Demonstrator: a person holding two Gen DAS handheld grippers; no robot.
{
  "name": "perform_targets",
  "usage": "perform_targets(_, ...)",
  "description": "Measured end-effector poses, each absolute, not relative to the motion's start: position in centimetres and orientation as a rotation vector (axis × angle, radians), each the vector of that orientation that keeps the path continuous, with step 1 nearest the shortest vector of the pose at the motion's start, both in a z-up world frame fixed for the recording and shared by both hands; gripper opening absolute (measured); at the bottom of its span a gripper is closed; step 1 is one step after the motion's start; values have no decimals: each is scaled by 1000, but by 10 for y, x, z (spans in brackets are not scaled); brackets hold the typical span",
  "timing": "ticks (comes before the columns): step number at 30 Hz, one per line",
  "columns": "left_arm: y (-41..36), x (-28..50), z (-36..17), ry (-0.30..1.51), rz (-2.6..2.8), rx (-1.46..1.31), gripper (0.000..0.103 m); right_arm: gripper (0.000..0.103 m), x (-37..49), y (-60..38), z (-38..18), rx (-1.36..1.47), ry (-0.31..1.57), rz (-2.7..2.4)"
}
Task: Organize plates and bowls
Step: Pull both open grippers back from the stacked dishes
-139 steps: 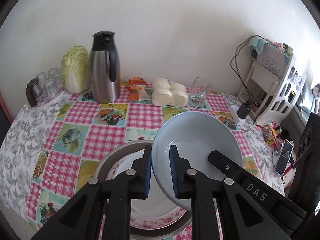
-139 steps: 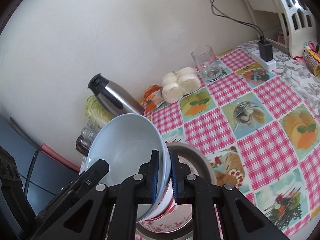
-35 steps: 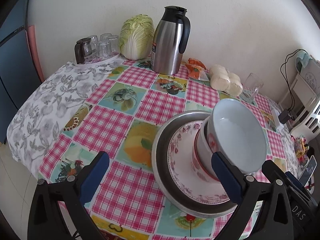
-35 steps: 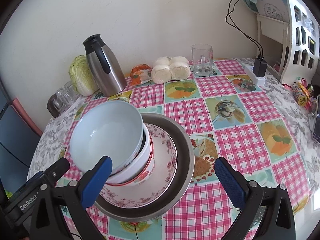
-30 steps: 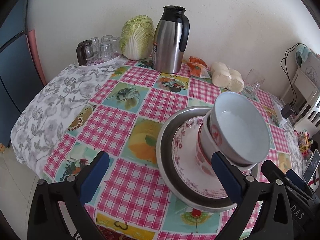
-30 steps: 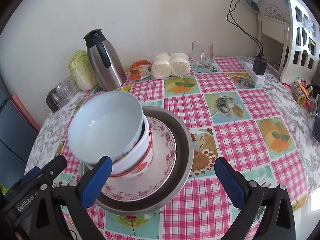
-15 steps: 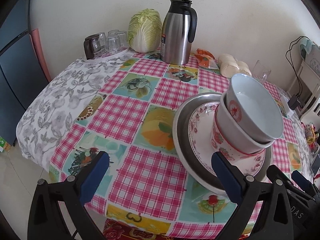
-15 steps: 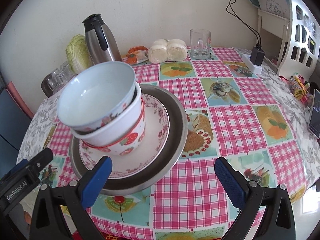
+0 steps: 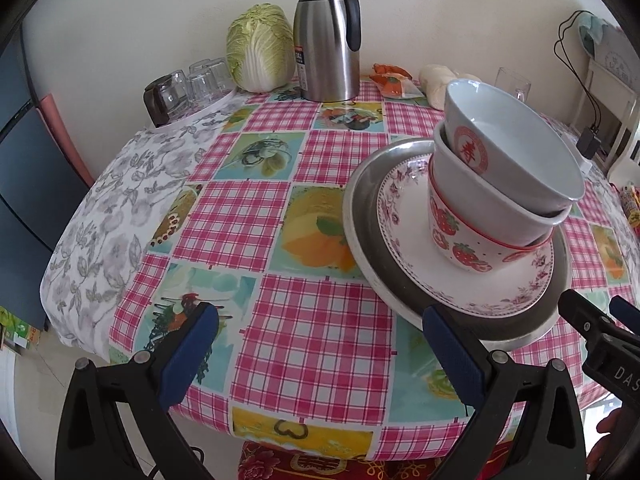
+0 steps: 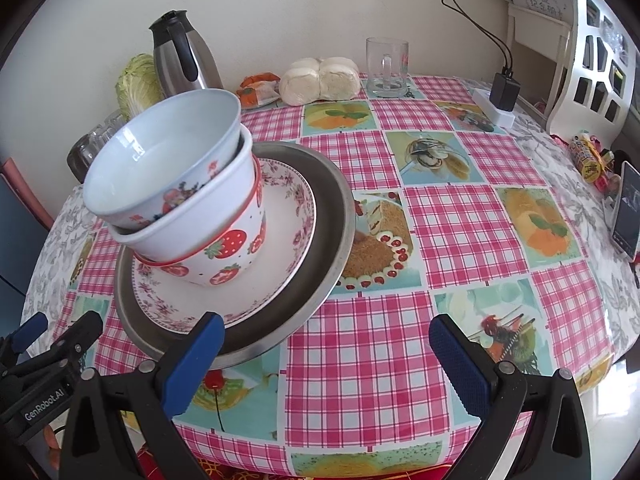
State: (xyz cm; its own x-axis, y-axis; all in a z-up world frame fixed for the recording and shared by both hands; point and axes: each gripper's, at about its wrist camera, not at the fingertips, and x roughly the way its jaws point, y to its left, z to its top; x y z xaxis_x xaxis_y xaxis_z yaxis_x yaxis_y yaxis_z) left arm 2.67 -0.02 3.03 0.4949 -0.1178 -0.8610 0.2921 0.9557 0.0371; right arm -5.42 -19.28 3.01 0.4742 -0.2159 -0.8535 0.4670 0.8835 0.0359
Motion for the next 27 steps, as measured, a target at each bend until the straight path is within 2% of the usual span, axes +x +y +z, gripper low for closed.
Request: perform_targets(27,1,32,17,1071,-274,197,102,103,-57,-202,22,305,1008,-445)
